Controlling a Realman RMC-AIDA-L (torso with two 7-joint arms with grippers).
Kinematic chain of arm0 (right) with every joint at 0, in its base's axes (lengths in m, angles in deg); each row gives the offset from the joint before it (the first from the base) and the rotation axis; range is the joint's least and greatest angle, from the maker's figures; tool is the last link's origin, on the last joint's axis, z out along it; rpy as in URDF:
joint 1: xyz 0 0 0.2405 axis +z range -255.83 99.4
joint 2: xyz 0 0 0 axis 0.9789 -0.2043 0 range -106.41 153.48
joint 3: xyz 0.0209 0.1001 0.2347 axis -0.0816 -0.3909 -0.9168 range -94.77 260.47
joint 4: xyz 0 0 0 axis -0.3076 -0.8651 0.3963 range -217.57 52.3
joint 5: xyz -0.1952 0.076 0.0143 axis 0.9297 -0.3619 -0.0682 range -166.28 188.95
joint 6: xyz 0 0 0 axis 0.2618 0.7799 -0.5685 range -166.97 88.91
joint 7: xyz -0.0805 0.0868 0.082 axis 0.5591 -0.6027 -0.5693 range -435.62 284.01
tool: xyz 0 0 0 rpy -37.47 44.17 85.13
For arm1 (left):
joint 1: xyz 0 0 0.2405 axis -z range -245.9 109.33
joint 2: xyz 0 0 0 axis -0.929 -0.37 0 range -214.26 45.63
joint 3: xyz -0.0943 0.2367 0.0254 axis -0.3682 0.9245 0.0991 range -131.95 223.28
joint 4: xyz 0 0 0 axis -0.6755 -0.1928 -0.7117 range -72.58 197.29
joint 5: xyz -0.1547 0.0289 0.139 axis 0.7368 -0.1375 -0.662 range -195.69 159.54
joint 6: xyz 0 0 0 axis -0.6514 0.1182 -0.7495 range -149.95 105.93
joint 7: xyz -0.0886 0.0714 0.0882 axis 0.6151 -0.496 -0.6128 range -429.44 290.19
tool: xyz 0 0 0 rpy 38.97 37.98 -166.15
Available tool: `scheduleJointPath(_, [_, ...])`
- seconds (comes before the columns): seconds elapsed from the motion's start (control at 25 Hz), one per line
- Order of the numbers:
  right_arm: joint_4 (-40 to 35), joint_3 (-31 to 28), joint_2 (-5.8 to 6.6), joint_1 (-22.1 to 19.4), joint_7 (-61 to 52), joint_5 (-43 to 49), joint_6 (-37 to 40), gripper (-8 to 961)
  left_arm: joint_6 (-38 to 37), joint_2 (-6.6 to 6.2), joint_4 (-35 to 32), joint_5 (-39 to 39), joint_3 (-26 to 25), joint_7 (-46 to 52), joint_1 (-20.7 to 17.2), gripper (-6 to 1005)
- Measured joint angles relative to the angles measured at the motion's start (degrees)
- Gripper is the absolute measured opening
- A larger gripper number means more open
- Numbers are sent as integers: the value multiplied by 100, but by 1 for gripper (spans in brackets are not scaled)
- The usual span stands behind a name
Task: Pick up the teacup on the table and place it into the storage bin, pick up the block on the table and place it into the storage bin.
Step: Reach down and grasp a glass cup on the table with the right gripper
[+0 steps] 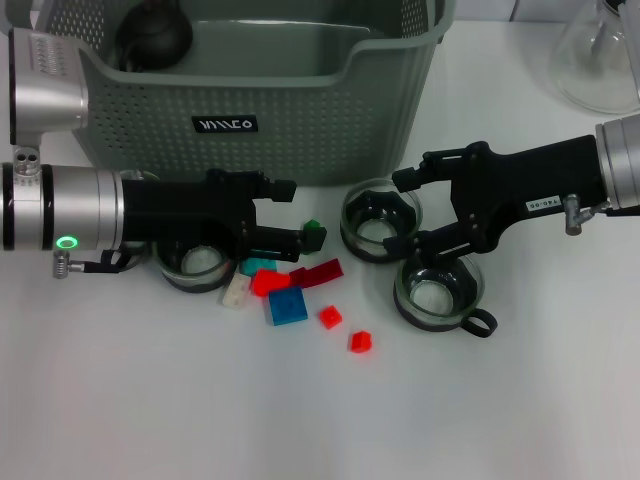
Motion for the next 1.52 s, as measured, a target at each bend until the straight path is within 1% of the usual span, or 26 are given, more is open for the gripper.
scheduleJointPath(0.96, [-13,-17,6,-13,-5,0,15,925,3,-7,-4,0,0,-4,-7,862])
scheduleJointPath(1.04, [-33,-36,39,-21,-57,-1,76,925,0,-33,-22,0,-5,4,-31,862])
scheduleJointPath(1.12, [-54,-49,105,-34,-184,-8,222,925,-39,-66,-24,2,-22,21,-59,862])
scheduleJointPath(1.16, [-79,-51,147,-36,-280,-14,335,924,-96,-89,-28,22,-37,28,-89,862])
scheduleJointPath(1.32, [-358,-26,312,-8,-940,-12,806,924,-136,-96,-40,44,-41,30,-95,862])
scheduleJointPath(1.44, [-675,33,378,38,-1453,3,1205,924,-130,-95,-40,45,-27,28,-58,862])
scheduleJointPath(1.52, [-965,100,391,73,-1788,122,1417,925,-103,-91,-40,48,-22,16,-40,862])
